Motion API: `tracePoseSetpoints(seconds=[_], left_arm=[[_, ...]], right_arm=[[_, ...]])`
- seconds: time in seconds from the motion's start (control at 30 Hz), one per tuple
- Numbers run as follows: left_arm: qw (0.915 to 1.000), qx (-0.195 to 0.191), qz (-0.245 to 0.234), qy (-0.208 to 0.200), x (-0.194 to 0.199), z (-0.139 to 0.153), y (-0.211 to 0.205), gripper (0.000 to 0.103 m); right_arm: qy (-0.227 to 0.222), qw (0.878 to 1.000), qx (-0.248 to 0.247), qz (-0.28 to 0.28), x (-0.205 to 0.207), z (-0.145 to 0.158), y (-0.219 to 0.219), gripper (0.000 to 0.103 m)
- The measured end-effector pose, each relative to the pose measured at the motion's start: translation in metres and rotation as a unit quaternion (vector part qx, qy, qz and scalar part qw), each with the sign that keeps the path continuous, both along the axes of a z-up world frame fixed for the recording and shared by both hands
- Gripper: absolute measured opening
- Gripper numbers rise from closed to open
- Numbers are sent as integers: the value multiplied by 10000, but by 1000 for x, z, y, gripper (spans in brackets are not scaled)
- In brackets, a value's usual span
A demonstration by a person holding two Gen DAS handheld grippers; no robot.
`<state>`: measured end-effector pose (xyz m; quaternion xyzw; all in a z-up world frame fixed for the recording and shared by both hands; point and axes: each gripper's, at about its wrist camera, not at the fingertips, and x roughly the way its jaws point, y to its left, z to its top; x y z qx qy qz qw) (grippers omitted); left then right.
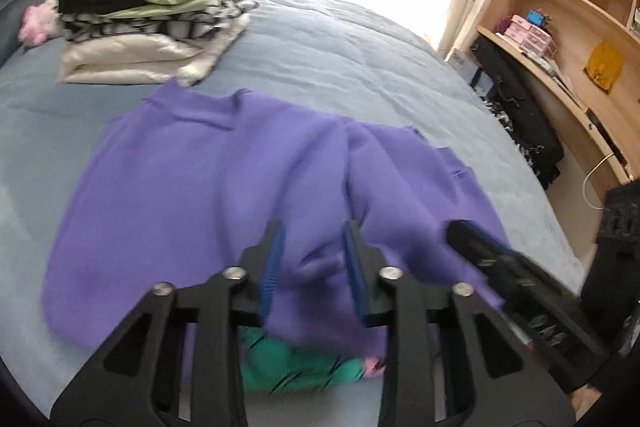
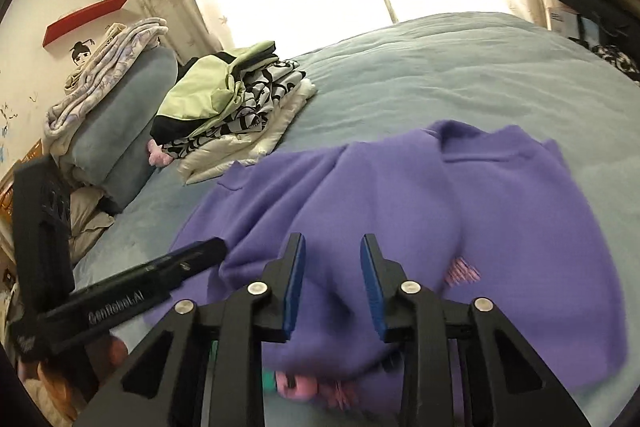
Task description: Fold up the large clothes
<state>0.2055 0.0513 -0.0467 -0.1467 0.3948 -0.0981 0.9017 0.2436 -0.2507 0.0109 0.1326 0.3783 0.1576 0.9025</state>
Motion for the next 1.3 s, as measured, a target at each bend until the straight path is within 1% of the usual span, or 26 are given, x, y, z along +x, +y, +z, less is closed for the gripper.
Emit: tracePoseSetpoints(seconds=[0.1, 0.17, 0.2, 0.23, 0.27, 0.33, 0.43, 0.57, 0.73, 0.8, 0.83, 0.87, 0.9, 0.97, 1.07, 1.1, 1.17, 1.3], left_arm=[[9999, -103, -31, 113, 24, -10, -15, 18], [9997, 66, 19, 254, 35, -24, -21, 16], [9993, 168, 63, 338, 42, -34, -20, 16], [9988, 241, 87, 415, 44, -42, -20, 16], [9985, 261, 74, 469, 47, -49, -20, 16], [9988, 209, -12, 434, 45, -57, -17, 15], [9993, 200, -120, 295, 42, -60, -16, 15], [9994, 103, -132, 288, 42, -63, -12, 15], [9995, -33, -123, 288, 43, -60, -6, 15], [9995, -92, -37, 300, 38, -50, -3, 15], [9996, -34, 16, 272, 35, -43, -2, 15], [9997, 28, 49, 232, 31, -37, -1, 15], [9998, 103, 69, 136, 24, -27, 0, 15], [9999, 162, 37, -46, 11, -10, 3, 16], [9989, 372, 89, -268, -11, 17, 8, 19], [9981, 507, 155, -298, -20, 25, 10, 21], [9969, 689, 251, -298, -36, 36, 12, 23], [9958, 816, 248, -327, -71, 53, 14, 23]], right_arm=[[247, 9996, 90, 34, 26, -17, 4, 23], [471, 9988, -129, -39, 38, -35, 4, 22], [603, 9977, -296, -113, 42, -45, 3, 13], [696, 9968, -359, -164, 43, -55, -1, 7], [707, 9969, -300, -151, 44, -59, -5, 5], [706, 9974, -74, -83, 42, -62, -16, 4], [717, 9974, -72, -49, 41, -67, -20, 4], [733, 9972, -161, -62, 36, -70, -17, 4], [897, 9959, 66, -80, 41, -69, -18, 5], [1100, 9935, 263, -129, 43, -65, -22, 5], [1145, 9926, 364, -168, 41, -61, -25, 6], [1122, 9923, 458, -259, 35, -53, -29, 9], [1067, 9928, 442, -313, 30, -47, -31, 13], [930, 9945, 302, -383, 18, -32, -31, 16], [697, 9969, 97, -340, -7, -5, -26, 16], [653, 9973, 33, -327, -16, 2, -24, 16], [584, 9978, -76, -303, -33, 18, -20, 16], [310, 9990, -212, -227, -68, 47, -11, 17]])
